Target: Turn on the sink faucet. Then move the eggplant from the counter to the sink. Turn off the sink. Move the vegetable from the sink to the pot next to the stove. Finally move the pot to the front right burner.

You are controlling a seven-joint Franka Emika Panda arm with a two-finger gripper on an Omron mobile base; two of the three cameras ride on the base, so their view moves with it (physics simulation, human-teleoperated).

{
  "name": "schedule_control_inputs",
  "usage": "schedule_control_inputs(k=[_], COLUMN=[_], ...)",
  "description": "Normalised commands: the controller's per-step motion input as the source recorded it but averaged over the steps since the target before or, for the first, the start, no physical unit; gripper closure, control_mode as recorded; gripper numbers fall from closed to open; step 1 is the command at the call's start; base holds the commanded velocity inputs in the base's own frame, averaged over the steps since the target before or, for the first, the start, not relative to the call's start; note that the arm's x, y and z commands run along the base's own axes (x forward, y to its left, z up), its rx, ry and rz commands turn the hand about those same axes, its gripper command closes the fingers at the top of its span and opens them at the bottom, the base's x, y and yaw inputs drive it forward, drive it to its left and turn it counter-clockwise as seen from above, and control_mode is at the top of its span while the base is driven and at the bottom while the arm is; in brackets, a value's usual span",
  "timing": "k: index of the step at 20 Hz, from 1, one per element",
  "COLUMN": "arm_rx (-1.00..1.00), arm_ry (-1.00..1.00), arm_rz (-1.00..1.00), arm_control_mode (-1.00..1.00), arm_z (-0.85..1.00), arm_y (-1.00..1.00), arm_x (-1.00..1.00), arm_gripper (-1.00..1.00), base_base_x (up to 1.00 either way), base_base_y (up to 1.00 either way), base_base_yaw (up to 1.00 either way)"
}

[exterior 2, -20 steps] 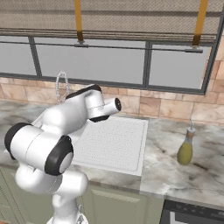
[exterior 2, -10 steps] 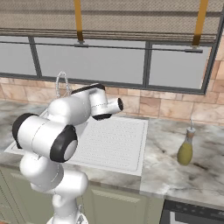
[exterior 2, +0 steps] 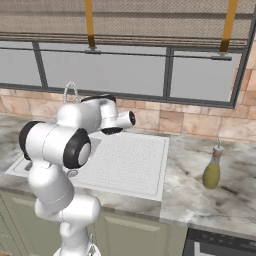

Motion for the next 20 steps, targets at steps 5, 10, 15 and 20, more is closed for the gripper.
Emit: schedule_control_inputs(k=[5, 10, 15, 20], arm_rx=[0.0, 0.0, 0.0, 0.0], arm_ry=[-0.03, -0.02, -0.03, -0.06], arm_rz=[0.0, 0.01, 0.04, 0.01], arm_control_mode=[-1.0, -1.0, -1.0, -1.0], arm_z=[-0.14, -0.12, -0.18, -0.17], arm_y=[0.11, 0.01, 0.01, 0.0], arm_x=[0.52, 0.6, 0.52, 0.4], arm_gripper=[-1.0, -1.0, -1.0, -1.0], base_base_x=[0.0, 0.0, 0.0, 0.0], base_base_y=[0.0, 0.0, 0.0, 0.0], base_base_yaw=[0.0, 0.0, 0.0, 0.0])
